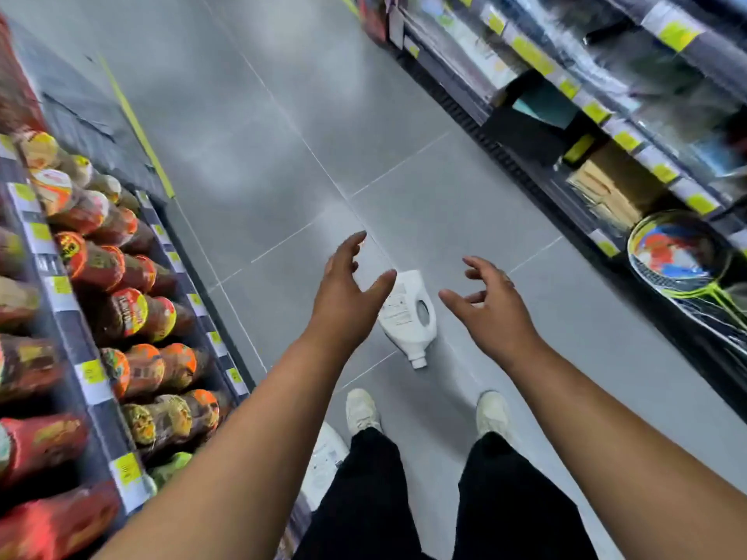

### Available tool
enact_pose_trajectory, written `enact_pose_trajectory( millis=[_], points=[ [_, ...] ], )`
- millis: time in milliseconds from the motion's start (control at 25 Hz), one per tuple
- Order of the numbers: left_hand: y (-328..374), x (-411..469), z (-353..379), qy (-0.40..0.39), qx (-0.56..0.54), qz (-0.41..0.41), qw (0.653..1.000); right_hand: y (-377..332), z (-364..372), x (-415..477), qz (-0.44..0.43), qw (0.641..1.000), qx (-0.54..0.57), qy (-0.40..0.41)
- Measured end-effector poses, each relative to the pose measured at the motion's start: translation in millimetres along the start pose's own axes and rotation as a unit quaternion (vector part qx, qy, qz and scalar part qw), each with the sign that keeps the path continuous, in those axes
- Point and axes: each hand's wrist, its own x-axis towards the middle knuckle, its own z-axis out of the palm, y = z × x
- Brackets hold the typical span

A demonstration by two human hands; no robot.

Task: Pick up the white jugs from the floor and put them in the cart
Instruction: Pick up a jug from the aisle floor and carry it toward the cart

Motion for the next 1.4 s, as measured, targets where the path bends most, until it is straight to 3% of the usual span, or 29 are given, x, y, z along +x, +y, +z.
enact_pose_trajectory(
  millis=[280, 720, 920, 1120, 1400],
  points=[
    [-132.7, 120.1, 52.1, -0.048, 0.047, 0.002, 0.998, 104.4, 102.4, 78.2, 0.067, 0.996, -0.004, 0.061],
    [-403.4, 258.3, 218.7, -0.129, 0.142, 0.008, 0.981, 376.0, 269.3, 226.7, 0.083, 0.994, -0.031, 0.065],
    [-472.0, 323.3, 258.9, -0.132, 0.217, 0.02, 0.967, 446.9, 316.8, 275.7, 0.11, 0.992, -0.028, 0.057],
    [-509.2, 346.6, 273.9, -0.103, 0.095, -0.018, 0.99, 469.3, 338.0, 292.1, 0.105, 0.992, -0.003, 0.077],
    [-511.0, 350.0, 285.2, -0.06, 0.059, -0.016, 0.996, 476.3, 336.7, 298.7, 0.099, 0.993, 0.001, 0.072]
  ],
)
